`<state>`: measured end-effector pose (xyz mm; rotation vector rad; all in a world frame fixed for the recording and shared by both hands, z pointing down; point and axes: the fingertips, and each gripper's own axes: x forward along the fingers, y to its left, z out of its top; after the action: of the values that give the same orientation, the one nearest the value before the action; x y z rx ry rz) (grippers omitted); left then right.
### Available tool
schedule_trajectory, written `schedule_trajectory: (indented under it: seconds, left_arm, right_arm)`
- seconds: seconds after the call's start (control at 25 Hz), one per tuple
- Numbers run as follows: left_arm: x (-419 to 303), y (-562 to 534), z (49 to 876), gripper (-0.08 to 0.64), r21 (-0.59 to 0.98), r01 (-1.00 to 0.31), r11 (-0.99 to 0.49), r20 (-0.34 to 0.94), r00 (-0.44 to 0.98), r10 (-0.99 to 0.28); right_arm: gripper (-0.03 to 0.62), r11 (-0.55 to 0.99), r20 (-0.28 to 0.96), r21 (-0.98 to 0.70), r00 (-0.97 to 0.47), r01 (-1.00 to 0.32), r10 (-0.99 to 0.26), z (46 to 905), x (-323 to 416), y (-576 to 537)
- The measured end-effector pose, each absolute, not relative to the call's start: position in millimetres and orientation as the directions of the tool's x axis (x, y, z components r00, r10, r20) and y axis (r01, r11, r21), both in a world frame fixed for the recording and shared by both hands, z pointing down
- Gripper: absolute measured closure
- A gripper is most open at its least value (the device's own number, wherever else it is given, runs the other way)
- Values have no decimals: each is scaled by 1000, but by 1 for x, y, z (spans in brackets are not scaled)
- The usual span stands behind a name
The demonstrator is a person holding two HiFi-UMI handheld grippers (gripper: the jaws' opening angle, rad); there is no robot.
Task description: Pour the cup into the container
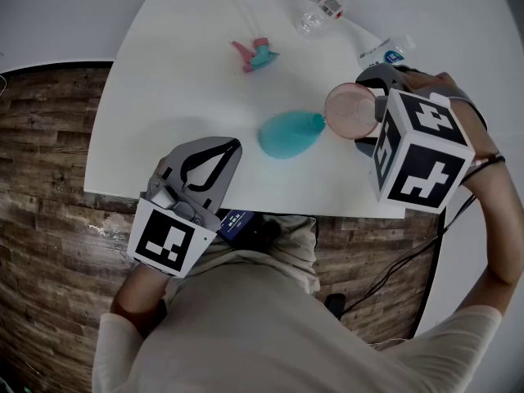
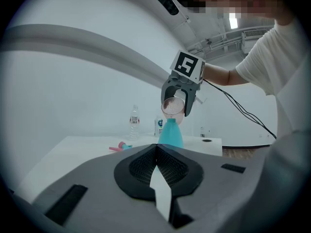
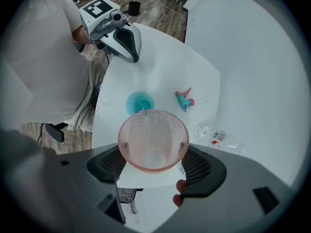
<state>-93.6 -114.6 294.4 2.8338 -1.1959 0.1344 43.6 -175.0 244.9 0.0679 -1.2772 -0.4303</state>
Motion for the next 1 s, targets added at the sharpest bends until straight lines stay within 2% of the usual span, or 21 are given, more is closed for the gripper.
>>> schedule_trajectory:
  seconds: [1.0]
  left_arm:
    - [-96,-115,294,549,26,-719,-694,107,693,-713]
  right_arm:
    - [229,898,885,288,265,333,-383,244,42,-176]
